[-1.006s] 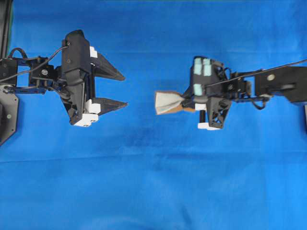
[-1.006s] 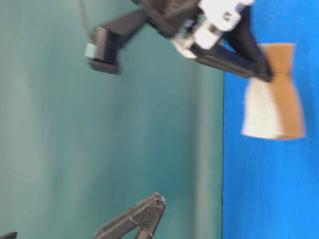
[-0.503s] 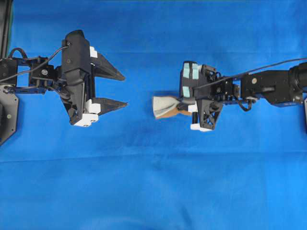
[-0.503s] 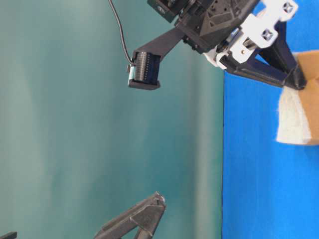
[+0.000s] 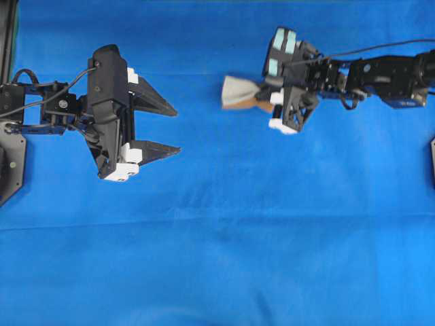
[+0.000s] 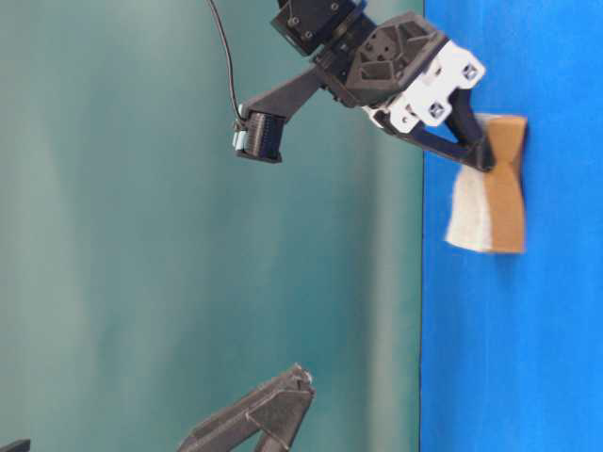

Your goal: Hand over the sponge with the left arm and wipe it with the right arm.

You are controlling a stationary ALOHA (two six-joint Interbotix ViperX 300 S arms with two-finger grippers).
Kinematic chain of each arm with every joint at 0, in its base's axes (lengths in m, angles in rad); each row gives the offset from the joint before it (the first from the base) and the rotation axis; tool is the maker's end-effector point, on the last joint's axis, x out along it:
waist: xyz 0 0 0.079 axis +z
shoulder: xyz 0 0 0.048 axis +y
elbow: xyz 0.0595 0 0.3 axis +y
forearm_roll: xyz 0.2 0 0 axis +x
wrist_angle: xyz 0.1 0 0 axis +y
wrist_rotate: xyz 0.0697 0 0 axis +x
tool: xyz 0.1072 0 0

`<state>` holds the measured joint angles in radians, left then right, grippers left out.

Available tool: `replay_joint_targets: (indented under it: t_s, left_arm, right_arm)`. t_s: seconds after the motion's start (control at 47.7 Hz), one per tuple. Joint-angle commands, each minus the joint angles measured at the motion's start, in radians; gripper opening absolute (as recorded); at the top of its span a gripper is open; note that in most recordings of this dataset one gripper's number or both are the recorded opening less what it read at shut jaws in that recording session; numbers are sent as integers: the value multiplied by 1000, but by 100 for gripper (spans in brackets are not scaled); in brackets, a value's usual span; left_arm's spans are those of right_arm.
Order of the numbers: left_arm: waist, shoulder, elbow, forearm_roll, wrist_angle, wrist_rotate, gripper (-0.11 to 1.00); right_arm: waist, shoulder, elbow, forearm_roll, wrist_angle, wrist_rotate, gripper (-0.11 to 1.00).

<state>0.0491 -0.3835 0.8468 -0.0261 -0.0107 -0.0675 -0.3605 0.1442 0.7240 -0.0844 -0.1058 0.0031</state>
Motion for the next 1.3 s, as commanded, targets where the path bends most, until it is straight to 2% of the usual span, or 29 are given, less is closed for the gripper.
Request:
replay_joint_targets:
  t_s: [0.0, 0.189, 0.335, 0.608, 0.859, 1.069, 1.174, 1.278]
  left_arm:
    - [-2, -15, -9, 2, -9, 2, 76]
    - [-2, -14, -9, 3, -9, 2, 76]
    - [-2, -14, -9, 2, -9, 2, 76]
    - [-2, -14, -11, 2, -9, 2, 76]
    - [-2, -12, -11, 2, -9, 2, 76]
    - [-2, -12, -11, 2, -9, 2, 76]
    - [-2, -12, -11, 2, -9, 2, 76]
    - [-2, -12, -11, 2, -9, 2, 76]
  right_arm:
    - [-9, -9, -18, -6, -12, -2, 14]
    - [17, -9, -11, -2, -8, 12, 14]
    - [110, -9, -8, 17, 12, 18, 14]
    - [318, -9, -15, 124, 43, 18, 14]
    - [431, -11, -17, 218, 46, 18, 14]
    - [423, -11, -14, 221, 48, 6, 14]
    - [364, -17, -8, 207, 48, -2, 14]
    - [261, -26, 3, 170, 48, -6, 14]
